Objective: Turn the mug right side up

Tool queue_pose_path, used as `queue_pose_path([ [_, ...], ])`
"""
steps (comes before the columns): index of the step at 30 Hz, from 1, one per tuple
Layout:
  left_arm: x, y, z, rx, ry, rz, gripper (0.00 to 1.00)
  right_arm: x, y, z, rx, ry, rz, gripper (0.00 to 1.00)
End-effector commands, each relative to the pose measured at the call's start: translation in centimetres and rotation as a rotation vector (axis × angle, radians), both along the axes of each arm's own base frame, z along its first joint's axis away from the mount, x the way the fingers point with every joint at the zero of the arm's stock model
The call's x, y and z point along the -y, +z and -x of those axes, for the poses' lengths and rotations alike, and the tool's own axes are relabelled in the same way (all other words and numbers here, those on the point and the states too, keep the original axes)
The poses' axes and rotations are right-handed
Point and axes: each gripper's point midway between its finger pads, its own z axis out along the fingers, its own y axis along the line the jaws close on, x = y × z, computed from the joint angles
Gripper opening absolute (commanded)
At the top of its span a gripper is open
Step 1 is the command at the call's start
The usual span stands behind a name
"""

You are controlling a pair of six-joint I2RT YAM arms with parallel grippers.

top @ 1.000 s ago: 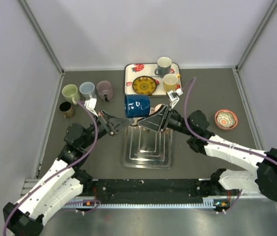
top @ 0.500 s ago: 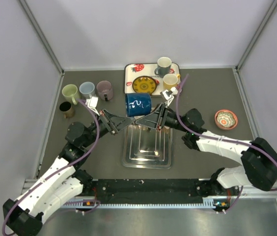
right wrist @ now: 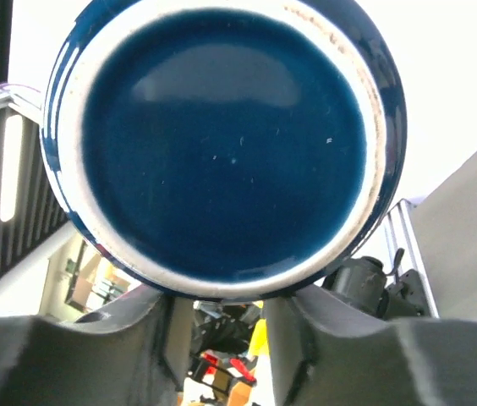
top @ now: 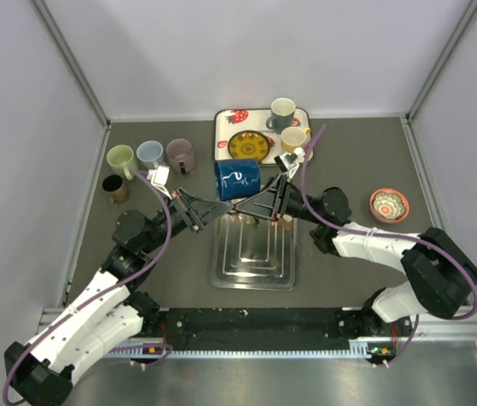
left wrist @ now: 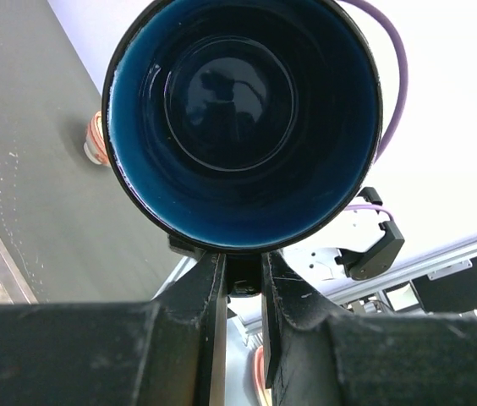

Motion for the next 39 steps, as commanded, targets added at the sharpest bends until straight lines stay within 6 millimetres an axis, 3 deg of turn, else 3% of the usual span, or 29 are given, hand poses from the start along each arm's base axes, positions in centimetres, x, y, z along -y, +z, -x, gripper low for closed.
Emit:
queue_pose_path([
  [1,0.4,3.1,3.5,0.125,-0.129,0.032,0.0,1.1,5.0,-1.6,0.097,-0.084,-0.129,0.28],
  [2,0.4,3.1,3.5,0.127,-0.131,0.033,0.0,0.9,4.9,-1.9,0.091,-0.086,-0.114,0.22],
  [3,0.3,3.1,3.5,0.128,-0.129,0.033,0.0,0.9,5.0,-1.9,0.091,-0.089,-0.109,0.08],
  [5,0.3,3.1,3.5,0.132,-0.128,0.029,0.0,0.7,4.9,-2.1,0.089,-0.096,-0.09,0.0],
  [11,-0.3,2.4,2.8,0.139,-0.058,-0.015,0.02,0.9,4.1,-2.4,0.131,-0.168,0.035,0.0],
  [21,-2.2,1.4,1.0,0.132,0.117,-0.026,0.32,2.0,3.6,-0.9,0.22,-0.192,0.163,0.0],
  [30,-2.8,0.5,0.2,0.117,0.178,-0.083,0.37,3.2,2.9,0.3,0.295,-0.212,0.252,0.0],
  [32,-3.9,-0.8,-0.6,0.089,0.252,-0.151,0.37,3.3,0.8,0.4,0.269,-0.221,0.372,0.0],
  [33,-4.5,-0.3,-0.8,0.096,0.289,-0.164,0.37,3.4,1.2,0.3,0.344,-0.246,0.409,0.0],
  [34,-5.7,-0.8,-1.8,0.072,0.378,-0.195,0.37,3.6,0.9,-0.2,0.355,-0.29,0.456,0.0],
  [35,-6.8,-1.2,-2.0,0.069,0.43,-0.231,0.37,3.6,-1.6,0.6,0.326,-0.257,0.571,0.0],
  [36,-8.1,-2.5,-2.4,0.013,0.495,-0.291,0.37,3.8,-1.1,-0.2,0.384,-0.318,0.618,0.0],
  [37,-9.9,-3.3,-3.2,-0.027,0.599,-0.333,0.36,4.1,-2.9,-0.1,0.369,-0.308,0.702,0.0],
  [39,-12.4,-5.0,-3.2,-0.104,0.702,-0.422,0.36,4.0,-3.6,-0.2,0.404,-0.328,0.771,0.0],
])
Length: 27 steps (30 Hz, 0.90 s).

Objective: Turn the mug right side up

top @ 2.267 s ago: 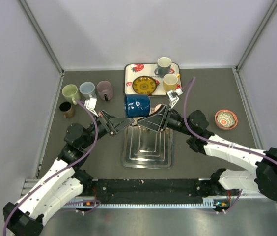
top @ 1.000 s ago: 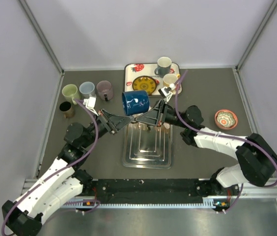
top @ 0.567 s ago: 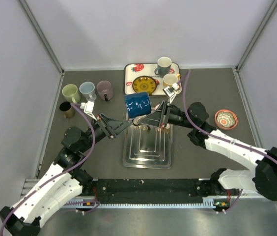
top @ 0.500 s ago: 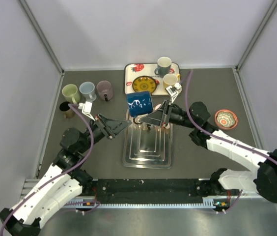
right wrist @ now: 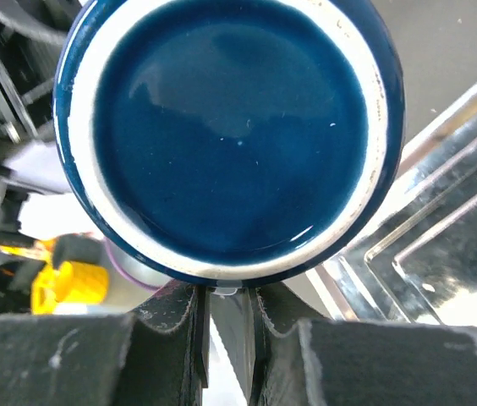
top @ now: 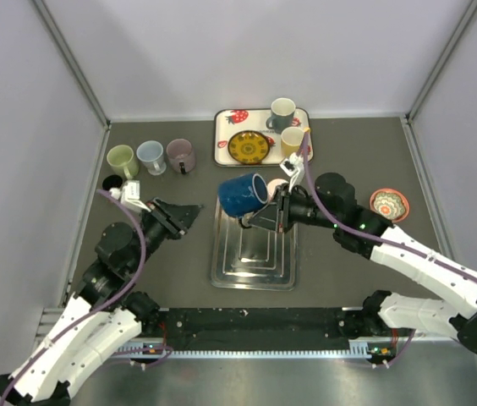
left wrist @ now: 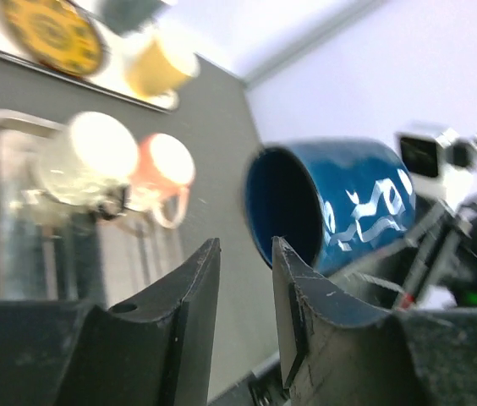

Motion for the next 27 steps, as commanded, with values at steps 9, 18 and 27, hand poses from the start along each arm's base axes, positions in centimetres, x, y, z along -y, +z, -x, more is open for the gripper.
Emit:
queue_pose_path([
  [9,-11.0,-2.3,-0.5,-0.085,0.516,-0.206,0.35,-1.0,-4.3,-2.0,0.207,-0.073,0.431,0.0],
  [18,-11.4,-3.1,0.3,-0.088,0.508,-0.209,0.35,-5.1,-9.0,-3.9,0.175,-0.033,0.566,0.0],
  [27,-11.4,-4.0,0.4,-0.093,0.5,-0.235,0.35,-6.0,-13.7,-6.7,0.156,-0.073,0.743,0.0],
])
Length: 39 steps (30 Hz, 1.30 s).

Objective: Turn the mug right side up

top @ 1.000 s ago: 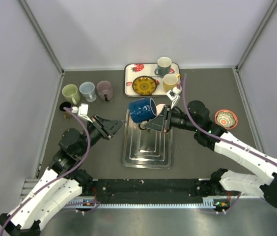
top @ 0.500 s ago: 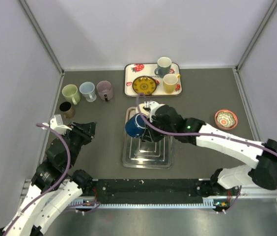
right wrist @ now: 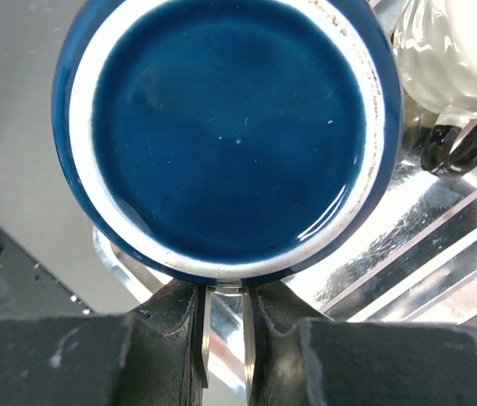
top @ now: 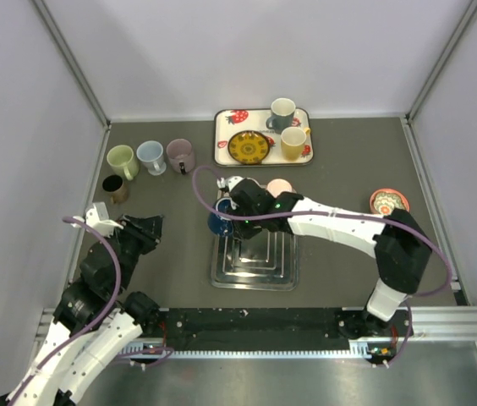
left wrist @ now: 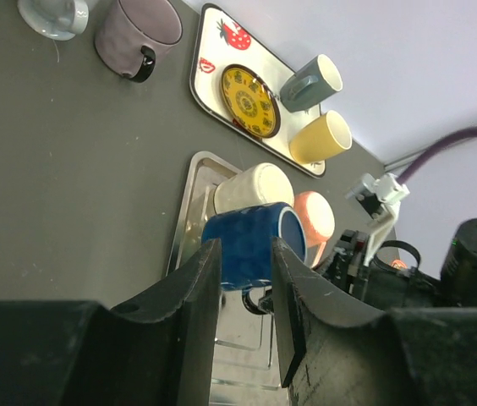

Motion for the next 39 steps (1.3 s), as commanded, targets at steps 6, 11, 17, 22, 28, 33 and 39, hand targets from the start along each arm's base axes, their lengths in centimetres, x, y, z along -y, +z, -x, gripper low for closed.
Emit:
queue_pose_path([
  [6,-0.5,-0.4,-0.1,0.007,0.017,-0.04,0.35,-1.4,-0.2,-4.0,0.127,-0.059,0.091,0.0],
  [11,-0.6,-0.6,-0.1,0.002,0.018,-0.048,0.35,-1.3,-1.5,-4.9,0.132,-0.071,0.146,0.0],
  [17,-0.6,-1.4,-0.1,-0.016,0.019,-0.057,0.35,-0.6,-3.1,-5.9,0.114,-0.103,0.182,0.0],
  [22,-0.7,-1.6,-0.1,-0.019,0.023,-0.065,0.35,0.2,-4.4,-6.5,0.103,-0.126,0.217,0.0],
  [28,-0.8,-1.7,-0.1,-0.022,0.025,-0.073,0.35,0.1,-4.1,-6.7,0.103,-0.133,0.204,0.09],
  [33,-0.8,-2.0,-0.1,-0.029,0.026,-0.071,0.35,-0.2,-3.3,-6.7,0.107,-0.137,0.179,0.32],
  [39,-1.1,-2.1,-0.1,-0.031,0.041,-0.091,0.36,-0.7,1.9,-4.6,0.144,-0.119,0.058,0.6],
])
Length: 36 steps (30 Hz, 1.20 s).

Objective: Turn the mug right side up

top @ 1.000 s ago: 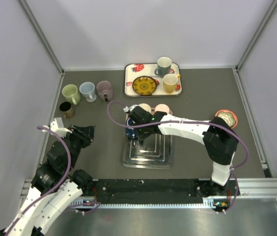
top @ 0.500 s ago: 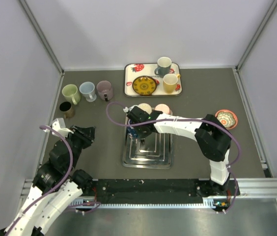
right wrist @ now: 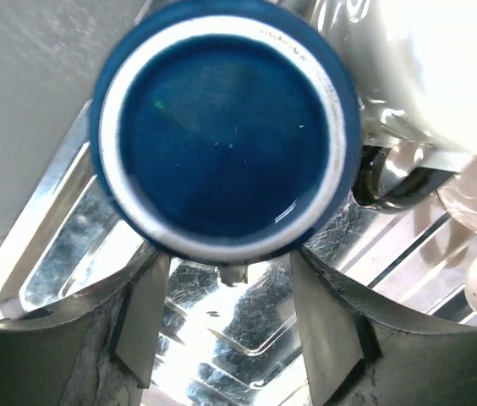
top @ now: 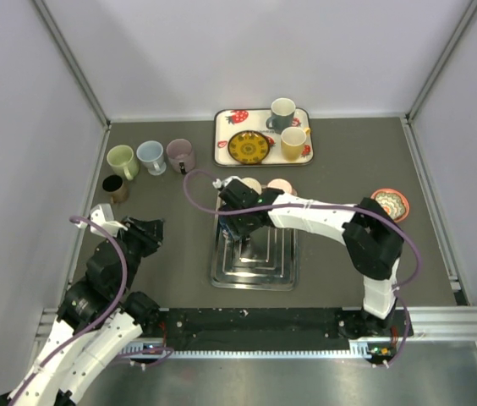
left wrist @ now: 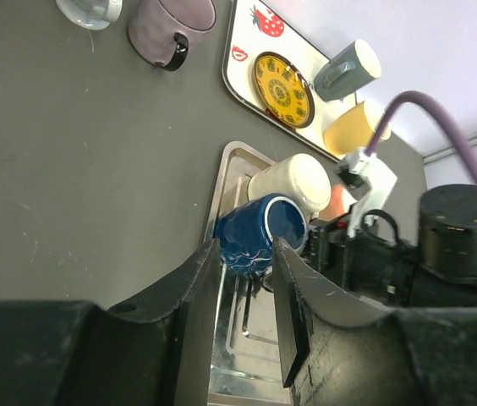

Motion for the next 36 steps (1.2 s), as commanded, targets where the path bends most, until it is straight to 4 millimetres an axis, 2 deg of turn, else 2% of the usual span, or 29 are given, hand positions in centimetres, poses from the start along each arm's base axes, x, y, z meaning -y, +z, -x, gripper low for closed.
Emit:
queue_pose_path([
  [1,-0.7,0.3,-0.1,0.02,0.024,-0.026,0.37,-1.9,9.0,0.4,0.117,0.002,-0.222,0.62],
  [2,-0.7,0.3,-0.2,0.019,0.027,-0.036,0.37,-1.7,10.1,0.9,0.119,0.004,-0.246,0.67],
  [3,-0.7,0.3,-0.4,0.021,0.03,-0.045,0.37,-1.0,12.8,1.6,0.14,0.007,-0.3,0.69],
  [5,-1.1,0.6,-1.2,0.035,0.057,-0.097,0.37,0.2,15.1,3.0,0.149,0.021,-0.343,0.71],
  [6,-1.4,0.9,-1.5,0.043,0.079,-0.118,0.37,1.8,17.6,4.1,0.184,0.022,-0.398,0.72],
  [8,-2.3,1.0,-2.6,0.036,0.136,-0.217,0.46,3.8,19.4,4.9,0.225,0.01,-0.439,0.73],
  [9,-2.5,2.2,-3.2,0.056,0.155,-0.228,0.51,5.0,18.6,5.5,0.223,0.004,-0.428,0.74],
  [10,-3.0,2.4,-3.6,0.044,0.191,-0.263,0.58,6.5,20.5,6.0,0.272,-0.007,-0.472,0.74],
  [11,-2.8,1.6,-4.7,-0.009,0.201,-0.326,0.73,7.3,20.5,6.3,0.284,-0.013,-0.476,0.74],
  [12,-3.4,2.5,-5.1,-0.029,0.231,-0.335,0.79,8.2,19.3,6.6,0.281,-0.017,-0.456,0.74],
  [13,-3.6,2.3,-5.7,-0.067,0.241,-0.357,0.84,9.2,20.0,6.9,0.309,-0.033,-0.476,0.74],
  [14,-3.9,1.7,-7.2,-0.133,0.231,-0.35,0.88,9.6,19.7,7.1,0.31,-0.035,-0.474,0.74],
  [15,-4.2,1.0,-8.0,-0.176,0.22,-0.328,0.9,10.2,18.9,7.2,0.307,-0.051,-0.461,0.74],
  [16,-4.5,-0.5,-9.3,-0.243,0.212,-0.297,0.91,10.5,19.0,7.3,0.313,-0.057,-0.474,0.74],
  [17,-5.3,-1.2,-10.2,-0.281,0.188,-0.225,0.94,10.6,18.5,7.4,0.311,-0.059,-0.479,0.74],
  [18,-6.1,-1.7,-10.8,-0.304,0.197,-0.204,0.97,10.6,18.5,7.5,0.309,-0.063,-0.491,0.74],
  [19,-6.9,-3.2,-11.7,-0.363,0.2,-0.217,0.99,10.6,18.6,7.8,0.311,-0.059,-0.512,0.74],
  [20,-8.7,-2.7,-12.4,-0.373,0.244,-0.22,0.99,10.4,18.4,7.9,0.311,-0.05,-0.53,0.74],
  [21,-9.6,-2.8,-13.0,-0.392,0.256,-0.23,0.99,10.3,18.3,8.0,0.309,-0.044,-0.541,0.74],
  [22,-10.5,-4.0,-13.6,-0.449,0.265,-0.259,0.99,10.2,18.3,8.1,0.306,-0.037,-0.549,0.74],
  [23,-11.8,-3.4,-14.3,-0.445,0.292,-0.263,0.99,10.2,17.9,8.3,0.304,-0.031,-0.552,0.74],
  [25,-12.8,-4.2,-15.7,-0.457,0.264,-0.291,0.95,10.1,17.8,8.4,0.309,-0.019,-0.565,0.73],
  [27,-14.0,-4.6,-16.5,-0.483,0.257,-0.329,0.87,10.2,17.5,8.5,0.315,-0.007,-0.565,0.73],
  [28,-14.3,-5.9,-16.9,-0.528,0.208,-0.374,0.85,10.2,17.4,8.6,0.316,-0.003,-0.566,0.73],
  [29,-14.6,-6.1,-17.4,-0.528,0.185,-0.391,0.83,10.3,17.3,8.7,0.316,0.004,-0.565,0.73],
  [34,-15.2,-9.9,-18.3,-0.591,0.089,-0.472,0.69,10.6,17.5,9.0,0.338,0.034,-0.577,0.74],
  [36,-15.1,-10.8,-18.6,-0.596,0.036,-0.488,0.68,10.8,17.6,9.2,0.343,0.041,-0.584,0.74],
])
